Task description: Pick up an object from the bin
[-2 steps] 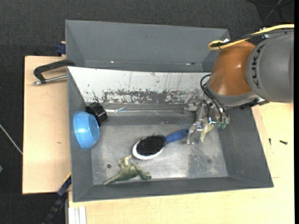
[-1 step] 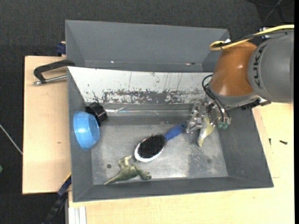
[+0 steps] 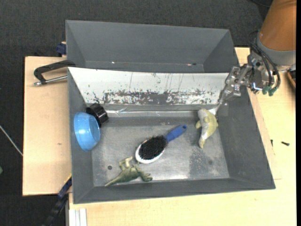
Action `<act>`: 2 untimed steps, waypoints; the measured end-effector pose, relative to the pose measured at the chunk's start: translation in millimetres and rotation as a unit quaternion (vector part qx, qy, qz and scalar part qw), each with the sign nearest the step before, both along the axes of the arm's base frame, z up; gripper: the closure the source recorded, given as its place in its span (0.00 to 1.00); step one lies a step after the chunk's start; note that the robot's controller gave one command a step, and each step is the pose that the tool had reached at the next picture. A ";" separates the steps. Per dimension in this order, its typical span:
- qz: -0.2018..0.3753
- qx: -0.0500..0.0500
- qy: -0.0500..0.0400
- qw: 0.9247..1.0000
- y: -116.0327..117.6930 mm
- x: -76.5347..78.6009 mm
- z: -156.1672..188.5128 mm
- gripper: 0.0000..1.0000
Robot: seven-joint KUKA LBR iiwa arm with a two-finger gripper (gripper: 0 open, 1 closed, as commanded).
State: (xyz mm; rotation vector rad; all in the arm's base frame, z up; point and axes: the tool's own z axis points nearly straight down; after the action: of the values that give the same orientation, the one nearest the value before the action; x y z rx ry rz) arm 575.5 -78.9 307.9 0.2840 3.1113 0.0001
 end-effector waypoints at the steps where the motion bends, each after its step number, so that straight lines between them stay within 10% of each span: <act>1: 0.001 0.001 0.005 1.000 0.6 -0.9 -5.4 0.00; 2: -0.116 0.003 0.011 0.993 8.0 23.9 -163.9 0.00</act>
Offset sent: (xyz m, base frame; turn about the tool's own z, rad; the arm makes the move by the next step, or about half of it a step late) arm 0.0000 0.0000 0.0000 0.0000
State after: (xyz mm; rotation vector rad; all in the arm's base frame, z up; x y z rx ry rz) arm 599.4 -70.9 144.0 0.6477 3.0803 0.0019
